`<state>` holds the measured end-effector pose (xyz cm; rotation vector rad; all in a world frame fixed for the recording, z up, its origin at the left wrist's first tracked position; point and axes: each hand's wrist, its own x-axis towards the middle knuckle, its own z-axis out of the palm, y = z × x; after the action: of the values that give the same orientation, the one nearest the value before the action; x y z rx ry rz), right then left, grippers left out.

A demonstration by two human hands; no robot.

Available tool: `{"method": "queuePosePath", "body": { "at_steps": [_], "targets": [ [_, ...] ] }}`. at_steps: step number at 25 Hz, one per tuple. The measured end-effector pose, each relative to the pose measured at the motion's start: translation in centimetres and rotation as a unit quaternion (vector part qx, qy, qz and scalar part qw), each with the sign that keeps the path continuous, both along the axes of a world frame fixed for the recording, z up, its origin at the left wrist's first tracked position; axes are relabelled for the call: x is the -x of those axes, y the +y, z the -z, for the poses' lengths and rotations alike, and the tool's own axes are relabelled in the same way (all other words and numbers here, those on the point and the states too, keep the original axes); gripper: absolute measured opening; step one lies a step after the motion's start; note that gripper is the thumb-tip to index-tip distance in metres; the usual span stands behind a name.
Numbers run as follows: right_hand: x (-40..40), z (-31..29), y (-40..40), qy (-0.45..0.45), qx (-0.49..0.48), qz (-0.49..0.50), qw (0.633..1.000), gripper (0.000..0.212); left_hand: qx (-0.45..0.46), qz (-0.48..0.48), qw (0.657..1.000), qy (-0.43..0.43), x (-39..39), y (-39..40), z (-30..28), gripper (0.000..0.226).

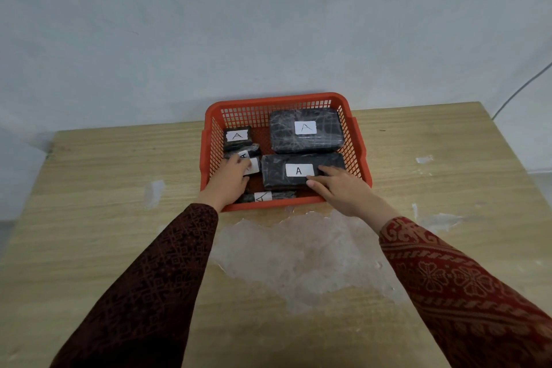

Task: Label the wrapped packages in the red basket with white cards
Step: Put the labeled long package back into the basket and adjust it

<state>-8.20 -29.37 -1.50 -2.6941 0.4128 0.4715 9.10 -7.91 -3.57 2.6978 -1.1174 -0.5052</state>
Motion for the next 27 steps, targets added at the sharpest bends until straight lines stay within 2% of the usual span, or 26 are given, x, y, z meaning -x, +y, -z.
{"method": "queuePosePath", "body": {
  "at_steps": [2,4,9,13,16,20,23,27],
  "targets": [
    [-0.1,0.0,-0.1,0.000,-0.005,0.001,1.000,0.061,-0.045,0.023,0.998,-0.041,-0.1,-1.0,-0.2,0.050],
    [-0.1,0.1,-0.1,-0.001,-0.007,0.001,1.000,0.060,-0.068,0.027,0.996,-0.053,-0.4,-1.7,-0.3,0.048],
    [-0.1,0.3,0.0,-0.011,0.003,0.015,1.000,0.061,-0.060,0.036,0.994,-0.085,-0.2,-1.7,-0.5,0.038],
    [0.1,0.5,0.1,-0.015,0.019,0.014,1.000,0.061,-0.074,0.111,0.979,-0.156,-0.5,-0.9,-0.6,0.035],
    [0.0,0.6,0.2,-0.009,0.026,0.015,1.000,0.062,-0.059,0.144,0.977,-0.144,-1.3,-0.7,-0.7,0.034],
    [-0.5,0.6,0.0,0.030,0.017,0.002,0.999,0.061,-0.015,0.124,0.985,-0.117,-1.5,-0.2,-0.6,0.026],
    [-0.3,0.5,0.0,0.030,0.014,0.003,0.999,0.061,-0.028,0.095,0.989,-0.106,-1.3,-0.7,-0.6,0.045],
    [-0.2,0.3,0.1,0.009,0.025,0.008,1.000,0.061,-0.044,0.109,0.988,-0.103,-1.2,-1.2,-0.7,0.048]
  ]
}}
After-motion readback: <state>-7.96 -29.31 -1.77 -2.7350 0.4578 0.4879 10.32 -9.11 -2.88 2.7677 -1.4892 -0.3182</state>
